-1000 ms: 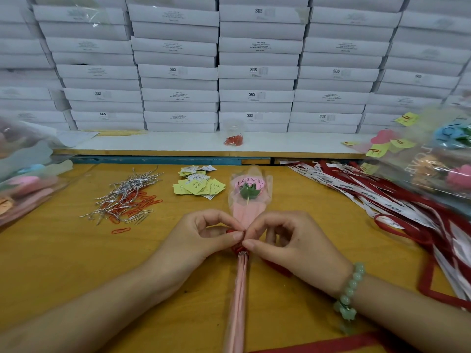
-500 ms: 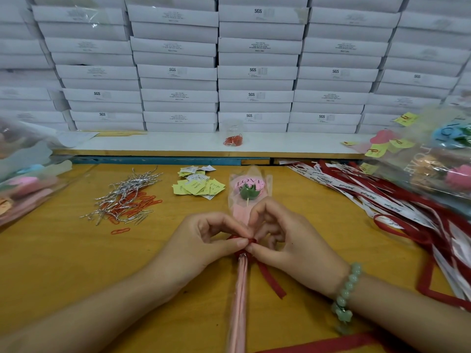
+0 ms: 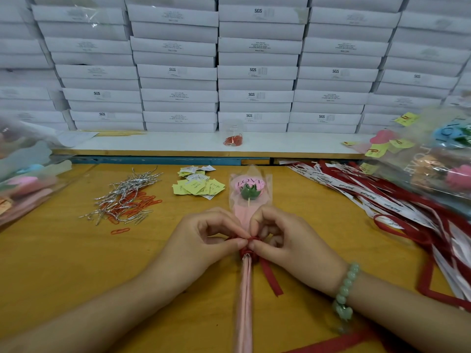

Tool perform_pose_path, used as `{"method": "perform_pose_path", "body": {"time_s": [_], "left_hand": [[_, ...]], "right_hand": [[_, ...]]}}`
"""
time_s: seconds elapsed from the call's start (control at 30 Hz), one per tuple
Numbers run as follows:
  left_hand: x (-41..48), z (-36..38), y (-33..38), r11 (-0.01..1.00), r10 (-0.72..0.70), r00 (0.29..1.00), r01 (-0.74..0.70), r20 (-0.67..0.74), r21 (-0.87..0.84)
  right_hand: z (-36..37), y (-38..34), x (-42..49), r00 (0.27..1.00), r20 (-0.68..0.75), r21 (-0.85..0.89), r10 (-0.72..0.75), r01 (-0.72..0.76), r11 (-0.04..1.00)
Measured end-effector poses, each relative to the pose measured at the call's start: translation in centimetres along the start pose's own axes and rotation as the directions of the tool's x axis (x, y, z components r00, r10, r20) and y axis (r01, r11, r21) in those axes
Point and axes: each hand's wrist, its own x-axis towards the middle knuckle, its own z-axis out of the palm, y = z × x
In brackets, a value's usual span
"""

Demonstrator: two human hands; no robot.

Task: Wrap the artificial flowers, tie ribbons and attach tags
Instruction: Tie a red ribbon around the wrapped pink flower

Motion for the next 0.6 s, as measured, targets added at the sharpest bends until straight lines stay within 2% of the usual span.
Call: {"method": "perform_pose_path", "body": {"time_s": [0.23, 0.4, 0.6], "left_hand": [[0.08, -0.14, 0.1, 0.999, 0.005, 1.0, -0.004, -0.026, 0.053], [0.11, -0.06, 0.3, 0.996, -0.017, 1.0, 0.018, -0.014, 0.084], [0.04, -0.02, 0.47, 0.993, -0.028, 1.0, 0.029, -0.01, 0.114]], "right_hand": [[-0.78, -0.05, 0.19, 0.991, 0.008, 0.303, 0.135, -0.131, 0.944], [-0.8, -0.05, 0.28, 0.988, -0.027, 0.356, 0.154, -0.135, 0.925], [-0.75, 0.1, 0.25, 0.99, 0.018, 0.354, 0.143, -0.14, 0.925]]}}
